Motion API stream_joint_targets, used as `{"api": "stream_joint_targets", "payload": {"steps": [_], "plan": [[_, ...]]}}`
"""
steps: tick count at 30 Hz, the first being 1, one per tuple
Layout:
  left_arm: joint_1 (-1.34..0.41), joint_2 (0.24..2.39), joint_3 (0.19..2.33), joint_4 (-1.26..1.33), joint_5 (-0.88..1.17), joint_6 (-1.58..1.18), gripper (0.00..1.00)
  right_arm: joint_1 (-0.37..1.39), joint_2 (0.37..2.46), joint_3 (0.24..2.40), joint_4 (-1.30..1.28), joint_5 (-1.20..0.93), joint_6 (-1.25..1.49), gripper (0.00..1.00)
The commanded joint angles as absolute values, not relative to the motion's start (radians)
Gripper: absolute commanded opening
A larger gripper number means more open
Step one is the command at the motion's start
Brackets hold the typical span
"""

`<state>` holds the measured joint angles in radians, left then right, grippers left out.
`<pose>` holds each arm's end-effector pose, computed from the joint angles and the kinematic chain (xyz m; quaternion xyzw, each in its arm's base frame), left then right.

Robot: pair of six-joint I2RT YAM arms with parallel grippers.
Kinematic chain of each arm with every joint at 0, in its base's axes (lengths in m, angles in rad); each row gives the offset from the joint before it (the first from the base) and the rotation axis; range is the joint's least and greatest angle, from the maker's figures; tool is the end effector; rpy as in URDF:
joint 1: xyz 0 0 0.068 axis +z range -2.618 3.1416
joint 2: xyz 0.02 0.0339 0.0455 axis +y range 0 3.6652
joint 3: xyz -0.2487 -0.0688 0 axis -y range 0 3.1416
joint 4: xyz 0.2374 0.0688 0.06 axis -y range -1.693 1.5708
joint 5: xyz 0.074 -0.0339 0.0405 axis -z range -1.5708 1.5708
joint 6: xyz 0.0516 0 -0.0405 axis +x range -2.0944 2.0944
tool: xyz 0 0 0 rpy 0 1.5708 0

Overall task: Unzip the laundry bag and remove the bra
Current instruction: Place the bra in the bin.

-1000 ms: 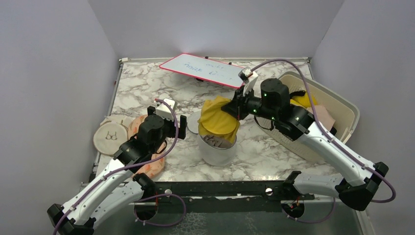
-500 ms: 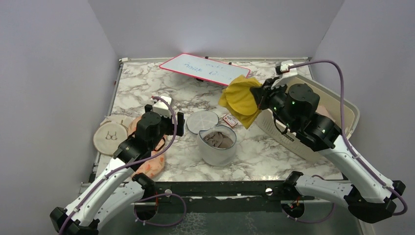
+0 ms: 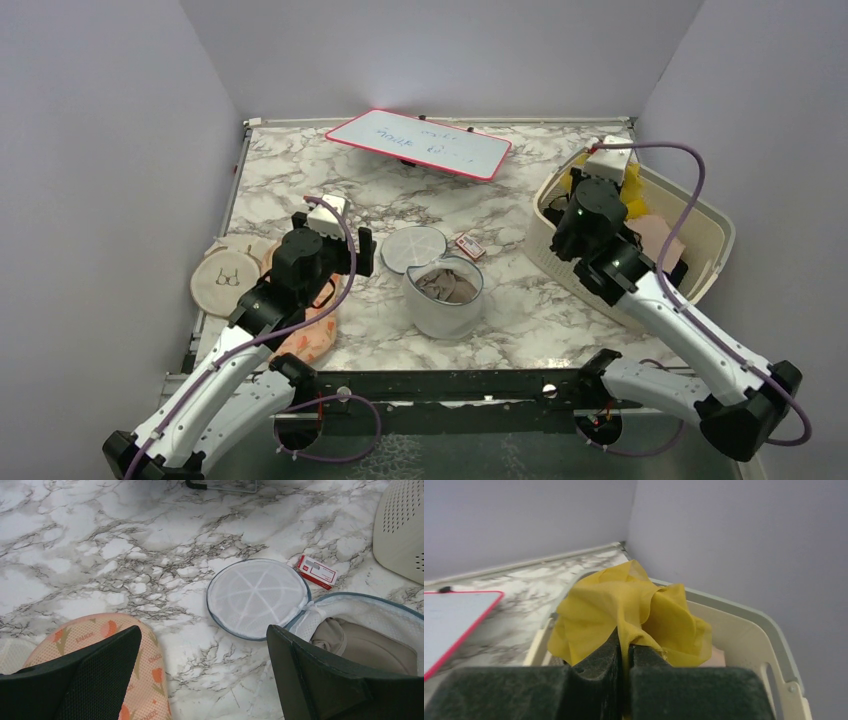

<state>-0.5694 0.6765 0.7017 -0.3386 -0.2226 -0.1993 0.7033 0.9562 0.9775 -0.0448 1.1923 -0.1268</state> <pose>0.1579 -0.0875 0.2968 0.0837 0.8021 -0.1359 0.5755 0.1879 0.0965 0.3795 0.1203 0.6999 -0.2207 0.6685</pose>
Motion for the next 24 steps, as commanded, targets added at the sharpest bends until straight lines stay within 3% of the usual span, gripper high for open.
{"api": "stream_joint_targets", "payload": {"steps": [1, 3, 5, 12, 19, 24], "plan": [[-0.560, 0.665, 0.691, -0.302, -0.185, -0.195, 0.91, 0.528, 1.054, 1.021, -0.048, 1.175, -0.086, 0.01], [-0.560, 0.664, 0.690, -0.301, -0.178, -0.195, 0.91, 0.428, 1.107, 1.098, -0.312, 1.056, 0.140, 0.01], [-0.558, 0.660, 0.690, -0.301, -0.176, -0.196, 0.91, 0.352, 1.144, 1.140, -0.390, 0.905, 0.284, 0.01], [-0.554, 0.648, 0.687, -0.298, -0.176, -0.195, 0.91, 0.248, 1.217, 1.106, -0.383, 0.597, 0.486, 0.01], [-0.551, 0.645, 0.687, -0.296, -0.170, -0.196, 0.91, 0.038, 1.295, 0.955, -0.344, 0.285, 0.701, 0.01], [-0.549, 0.648, 0.686, -0.295, -0.163, -0.196, 0.91, 0.019, 1.315, 0.903, -0.332, 0.270, 0.705, 0.13]]}}
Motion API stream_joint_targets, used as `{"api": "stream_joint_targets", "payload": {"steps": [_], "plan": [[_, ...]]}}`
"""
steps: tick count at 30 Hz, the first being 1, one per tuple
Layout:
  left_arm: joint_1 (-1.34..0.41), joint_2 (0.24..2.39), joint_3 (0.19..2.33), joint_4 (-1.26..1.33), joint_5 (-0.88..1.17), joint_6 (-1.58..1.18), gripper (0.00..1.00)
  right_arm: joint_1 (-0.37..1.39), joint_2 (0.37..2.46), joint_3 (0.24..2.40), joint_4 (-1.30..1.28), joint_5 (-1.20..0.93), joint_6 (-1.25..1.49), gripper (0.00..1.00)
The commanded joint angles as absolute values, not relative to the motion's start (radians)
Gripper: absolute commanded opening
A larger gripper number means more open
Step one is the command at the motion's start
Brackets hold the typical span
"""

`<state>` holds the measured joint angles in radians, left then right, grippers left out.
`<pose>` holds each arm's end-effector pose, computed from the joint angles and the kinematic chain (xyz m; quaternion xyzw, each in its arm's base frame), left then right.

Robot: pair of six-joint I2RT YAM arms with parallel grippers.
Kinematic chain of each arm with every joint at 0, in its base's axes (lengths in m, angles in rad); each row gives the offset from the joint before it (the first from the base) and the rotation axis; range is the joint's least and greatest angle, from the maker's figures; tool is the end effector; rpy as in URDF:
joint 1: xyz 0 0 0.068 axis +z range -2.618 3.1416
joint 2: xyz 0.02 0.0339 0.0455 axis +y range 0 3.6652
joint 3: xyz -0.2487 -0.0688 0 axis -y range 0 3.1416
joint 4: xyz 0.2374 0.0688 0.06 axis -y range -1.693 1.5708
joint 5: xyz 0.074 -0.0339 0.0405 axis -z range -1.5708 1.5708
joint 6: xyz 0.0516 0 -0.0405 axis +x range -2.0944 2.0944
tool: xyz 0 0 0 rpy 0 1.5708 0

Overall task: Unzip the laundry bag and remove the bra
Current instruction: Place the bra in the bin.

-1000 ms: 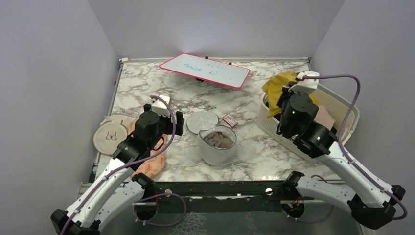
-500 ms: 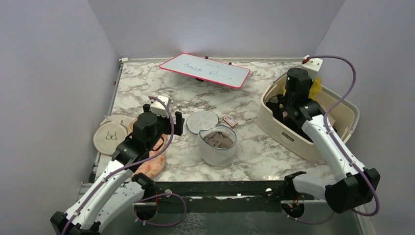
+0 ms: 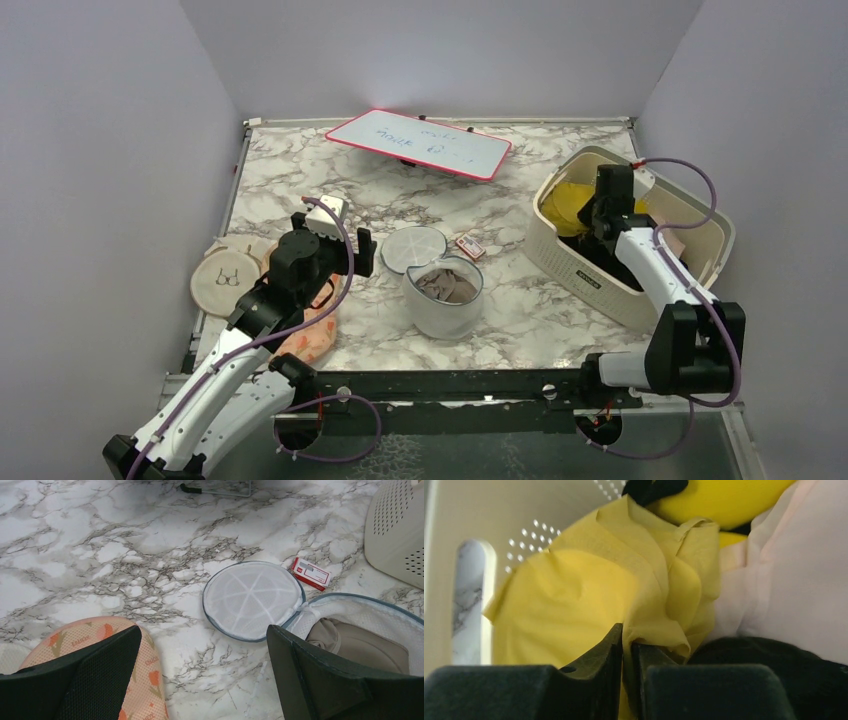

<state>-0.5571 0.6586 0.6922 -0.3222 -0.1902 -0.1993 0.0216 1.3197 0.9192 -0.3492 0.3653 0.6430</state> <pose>0.1563 -0.0859 0.2982 0.0861 0.7952 -0.1491 0.5814 0.2900 -0.0122 0.2338 0.3447 0.8363 -0.0294 0.4253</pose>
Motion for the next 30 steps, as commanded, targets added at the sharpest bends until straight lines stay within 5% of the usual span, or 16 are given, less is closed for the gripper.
{"api": "stream_joint_targets", "payload": {"steps": [1, 9, 15, 22, 30], "plan": [[-0.549, 0.649, 0.686, -0.294, -0.162, -0.196, 0.91, 0.017, 1.306, 0.903, -0.337, 0.280, 0.702, 0.17], [-0.545, 0.660, 0.686, -0.290, -0.146, -0.199, 0.91, 0.015, 1.150, 0.958, -0.437, 0.453, 0.699, 0.69], [-0.541, 0.663, 0.685, -0.289, -0.137, -0.199, 0.91, 0.015, 0.992, 0.951, -0.437, 0.488, 0.705, 0.90], [-0.537, 0.677, 0.684, -0.287, -0.124, -0.199, 0.91, 0.015, 0.860, 0.896, -0.255, 0.105, 0.510, 0.97], [-0.533, 0.703, 0.685, -0.284, -0.108, -0.202, 0.91, 0.017, 0.859, 0.812, 0.062, -0.674, 0.501, 0.98]]}}
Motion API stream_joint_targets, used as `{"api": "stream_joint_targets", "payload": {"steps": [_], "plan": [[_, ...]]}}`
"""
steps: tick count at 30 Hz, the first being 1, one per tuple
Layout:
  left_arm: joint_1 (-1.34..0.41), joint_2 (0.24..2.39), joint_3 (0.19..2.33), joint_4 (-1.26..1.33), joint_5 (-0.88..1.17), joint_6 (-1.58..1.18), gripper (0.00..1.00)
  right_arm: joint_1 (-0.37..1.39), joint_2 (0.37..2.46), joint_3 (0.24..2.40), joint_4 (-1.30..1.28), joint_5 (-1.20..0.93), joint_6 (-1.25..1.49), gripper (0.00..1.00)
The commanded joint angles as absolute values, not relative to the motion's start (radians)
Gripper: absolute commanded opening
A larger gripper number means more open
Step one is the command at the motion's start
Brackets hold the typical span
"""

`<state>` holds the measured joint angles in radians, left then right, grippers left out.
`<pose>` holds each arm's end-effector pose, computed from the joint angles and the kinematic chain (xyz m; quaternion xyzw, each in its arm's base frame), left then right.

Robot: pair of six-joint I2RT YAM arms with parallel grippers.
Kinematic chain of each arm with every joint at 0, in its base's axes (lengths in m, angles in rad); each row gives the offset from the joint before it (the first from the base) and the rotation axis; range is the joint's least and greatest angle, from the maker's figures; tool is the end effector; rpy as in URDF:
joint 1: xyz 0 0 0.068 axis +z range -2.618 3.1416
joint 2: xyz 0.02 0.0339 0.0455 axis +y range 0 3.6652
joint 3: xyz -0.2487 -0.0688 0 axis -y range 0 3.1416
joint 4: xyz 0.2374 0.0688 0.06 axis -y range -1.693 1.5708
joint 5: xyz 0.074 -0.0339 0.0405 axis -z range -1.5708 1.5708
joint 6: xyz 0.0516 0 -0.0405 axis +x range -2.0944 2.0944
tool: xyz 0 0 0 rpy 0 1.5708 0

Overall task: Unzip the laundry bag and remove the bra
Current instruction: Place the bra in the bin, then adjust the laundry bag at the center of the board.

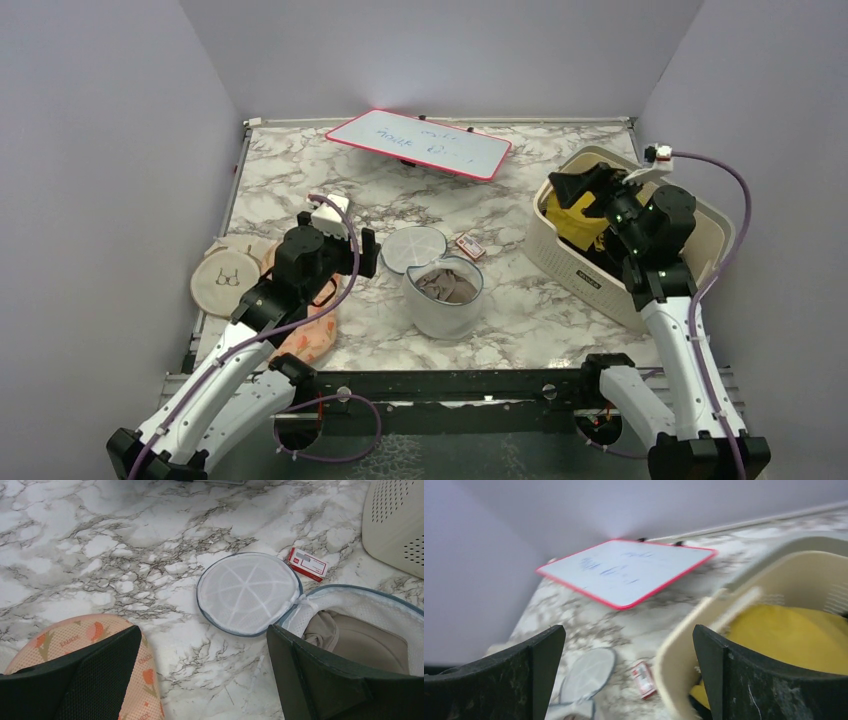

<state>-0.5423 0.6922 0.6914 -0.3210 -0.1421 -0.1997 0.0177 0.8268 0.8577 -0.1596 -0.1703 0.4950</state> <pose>0.1619 -0.0890 0.2925 0.0970 0.8044 -0.1578 0.5644 0.2106 0.0125 0.3478 0.1224 0.7405 0.2286 0.6201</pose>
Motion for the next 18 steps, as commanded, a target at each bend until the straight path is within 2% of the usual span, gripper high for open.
{"api": "stream_joint_targets", "payload": {"steps": [1, 3, 5, 8, 12, 15, 18], "plan": [[-0.532, 0.707, 0.685, -0.285, -0.106, -0.202, 0.91, 0.022, 0.885, 0.801, 0.108, -0.768, 0.520, 0.98], [-0.531, 0.719, 0.685, -0.286, -0.100, -0.202, 0.91, 0.062, 0.933, 0.804, 0.135, -0.883, 0.506, 0.99], [-0.531, 0.733, 0.684, -0.284, -0.091, -0.202, 0.91, 0.160, 0.973, 0.845, 0.036, -0.892, 0.398, 0.99], [-0.529, 0.765, 0.688, -0.282, -0.066, -0.202, 0.91, 0.355, 1.046, 0.925, -0.177, -0.774, 0.244, 1.00], [-0.525, 0.816, 0.692, -0.280, -0.016, -0.200, 0.90, 0.580, 1.138, 0.948, -0.292, -0.611, 0.209, 0.99], [-0.525, 0.855, 0.692, -0.282, 0.048, -0.213, 0.88, 0.680, 1.188, 0.932, -0.316, -0.564, 0.211, 0.86], [-0.525, 0.883, 0.671, -0.260, 0.173, -0.315, 0.88, 0.743, 1.245, 0.940, -0.357, -0.494, 0.242, 0.62]]}}
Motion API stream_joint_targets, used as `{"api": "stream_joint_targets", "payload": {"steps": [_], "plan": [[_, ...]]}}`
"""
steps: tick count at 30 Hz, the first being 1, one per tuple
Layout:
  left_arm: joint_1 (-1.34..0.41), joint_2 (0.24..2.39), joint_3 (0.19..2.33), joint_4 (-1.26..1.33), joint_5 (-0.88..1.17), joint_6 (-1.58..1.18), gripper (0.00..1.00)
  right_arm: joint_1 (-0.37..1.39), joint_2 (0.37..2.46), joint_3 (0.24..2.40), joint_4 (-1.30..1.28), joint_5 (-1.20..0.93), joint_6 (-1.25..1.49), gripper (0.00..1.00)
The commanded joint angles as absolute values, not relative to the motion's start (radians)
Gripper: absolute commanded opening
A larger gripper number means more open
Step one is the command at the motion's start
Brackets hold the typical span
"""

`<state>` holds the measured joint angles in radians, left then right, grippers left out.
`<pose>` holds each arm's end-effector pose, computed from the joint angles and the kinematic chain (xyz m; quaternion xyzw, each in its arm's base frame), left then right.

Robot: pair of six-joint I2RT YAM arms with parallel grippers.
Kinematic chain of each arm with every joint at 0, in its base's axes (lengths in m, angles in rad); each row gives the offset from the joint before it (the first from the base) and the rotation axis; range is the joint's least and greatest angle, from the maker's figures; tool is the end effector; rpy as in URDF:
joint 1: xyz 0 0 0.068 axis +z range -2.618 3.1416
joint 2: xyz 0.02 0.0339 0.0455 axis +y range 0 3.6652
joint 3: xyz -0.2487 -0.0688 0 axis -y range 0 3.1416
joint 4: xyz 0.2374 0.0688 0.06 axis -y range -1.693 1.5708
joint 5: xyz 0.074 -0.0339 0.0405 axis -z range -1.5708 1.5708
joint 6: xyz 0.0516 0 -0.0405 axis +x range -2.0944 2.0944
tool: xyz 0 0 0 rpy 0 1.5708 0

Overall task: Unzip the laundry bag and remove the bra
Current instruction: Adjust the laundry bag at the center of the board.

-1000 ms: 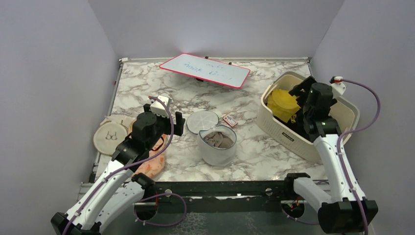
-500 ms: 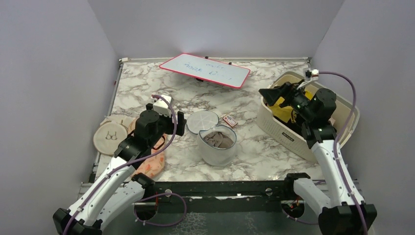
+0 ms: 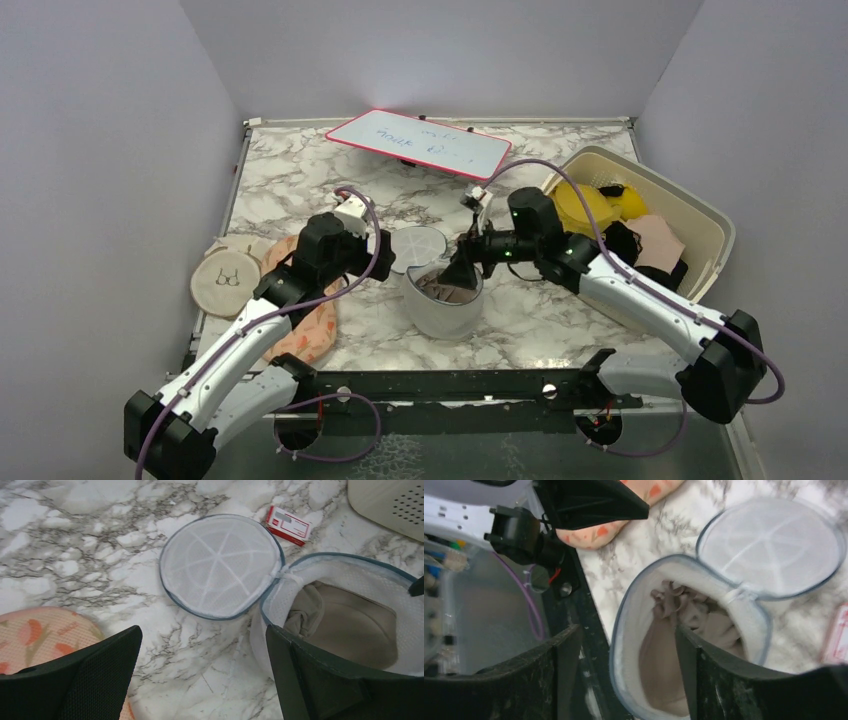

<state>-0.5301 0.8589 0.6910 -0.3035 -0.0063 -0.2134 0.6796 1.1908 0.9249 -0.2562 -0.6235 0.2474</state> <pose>0.1844 -0.1077 0.2642 0.1328 0.8423 -0.1873 0.4877 0.1934 0.1950 0.2822 -0.3267 0.7718 0.4505 0.3075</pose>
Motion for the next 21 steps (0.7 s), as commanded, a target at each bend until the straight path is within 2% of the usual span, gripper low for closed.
{"api": "stream_joint_targets", "payload": {"steps": [1, 2, 3, 10, 14, 17, 21], "plan": [[-0.525, 0.890, 0.653, -0.236, 0.229, -0.368, 0.88, 0.759, 1.261, 0.940, -0.365, -0.481, 0.259, 0.51], [-0.525, 0.898, 0.637, -0.213, 0.278, -0.419, 0.88, 0.772, 1.273, 0.935, -0.370, -0.471, 0.274, 0.43], [-0.525, 0.907, 0.621, -0.199, 0.320, -0.485, 0.88, 0.790, 1.284, 0.928, -0.372, -0.462, 0.293, 0.39], [-0.525, 0.829, 0.599, -0.202, 0.233, -0.616, 0.89, 0.933, 1.310, 0.849, -0.307, -0.380, 0.395, 0.36], [-0.525, 0.812, 0.583, -0.192, 0.260, -0.639, 0.89, 1.036, 1.346, 0.821, -0.243, -0.326, 0.465, 0.34], [-0.525, 0.833, 0.552, -0.171, 0.340, -0.667, 0.79, 1.081, 1.365, 0.802, -0.228, -0.234, 0.507, 0.36], [-0.525, 0.829, 0.475, -0.133, 0.393, -0.718, 0.67, 1.085, 1.351, 0.731, -0.155, -0.213, 0.559, 0.38]]}}
